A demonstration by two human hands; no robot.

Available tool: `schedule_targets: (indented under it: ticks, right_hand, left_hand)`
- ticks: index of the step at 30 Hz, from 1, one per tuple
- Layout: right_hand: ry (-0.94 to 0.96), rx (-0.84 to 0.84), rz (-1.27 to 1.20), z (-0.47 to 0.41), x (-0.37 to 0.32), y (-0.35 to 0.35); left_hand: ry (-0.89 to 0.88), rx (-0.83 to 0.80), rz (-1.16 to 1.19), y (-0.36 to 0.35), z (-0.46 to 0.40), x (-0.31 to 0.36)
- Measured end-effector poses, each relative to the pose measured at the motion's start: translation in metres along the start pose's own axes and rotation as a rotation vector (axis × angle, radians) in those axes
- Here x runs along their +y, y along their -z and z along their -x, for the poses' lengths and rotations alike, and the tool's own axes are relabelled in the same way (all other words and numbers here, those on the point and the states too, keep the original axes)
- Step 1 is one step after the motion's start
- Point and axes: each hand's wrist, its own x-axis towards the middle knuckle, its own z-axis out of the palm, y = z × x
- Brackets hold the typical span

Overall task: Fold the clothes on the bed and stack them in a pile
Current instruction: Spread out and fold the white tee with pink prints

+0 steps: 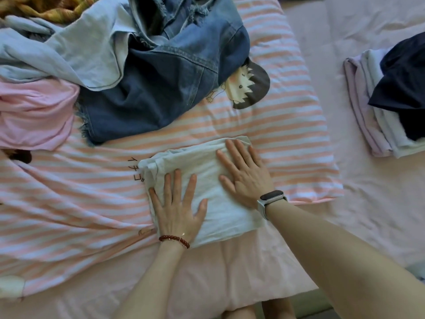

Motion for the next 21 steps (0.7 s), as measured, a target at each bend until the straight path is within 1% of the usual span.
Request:
schedule_targets:
  ticks: [2,4,5,6,7,8,9,10,11,12,14,18,21]
  right_hand:
    - [0.012,0.026,-0.076,-0.001,-0.002,0.006]
    - [0.011,0.137,-0.228,0.007,-0.006,0.016]
    - [-0.021,0.202,-0.319,0.014,-0.008,0.019]
    - [-0.084,0.271,-0.411,0.021,-0.011,0.023]
    - [-0.177,0.329,-0.497,0.028,-0.013,0.025]
    - [-0.296,0.359,-0.585,0.036,-0.017,0.026]
    - [-0.42,0.349,-0.7,0.043,-0.02,0.027]
    - [-0.533,0.303,-0.835,0.048,-0.023,0.028]
    - [-0.628,0.231,-0.977,0.052,-0.025,0.029]
    - [-0.691,0.154,-1.091,0.055,-0.027,0.029]
    - [-0.719,0.073,-1.172,0.06,-0.027,0.029]
    - [-0.687,0.054,-1.256,0.065,-0.026,0.032]
    - [-0.653,0.086,-1.293,0.07,-0.025,0.037]
  left_hand:
    - [-0.005,0.049,0.073,0.007,0.002,-0.001]
    - [-0.046,0.164,0.155,0.016,0.008,-0.004]
    - [-0.03,0.23,0.203,0.02,0.012,-0.006]
    - [0.046,0.286,0.254,0.025,0.015,-0.008]
    - [0.187,0.312,0.326,0.03,0.017,-0.01]
    - [0.375,0.292,0.424,0.036,0.018,-0.011]
    - [0.562,0.227,0.529,0.042,0.017,-0.011]
    - [0.692,0.145,0.601,0.046,0.015,-0.013]
    - [0.752,0.072,0.638,0.049,0.012,-0.016]
    - [0.767,0.013,0.674,0.052,0.009,-0.019]
    - [0.775,-0.073,0.769,0.056,0.004,-0.024]
    - [0.728,-0.171,0.901,0.058,-0.002,-0.031]
    - [0.693,-0.152,1.054,0.063,0.0,-0.035]
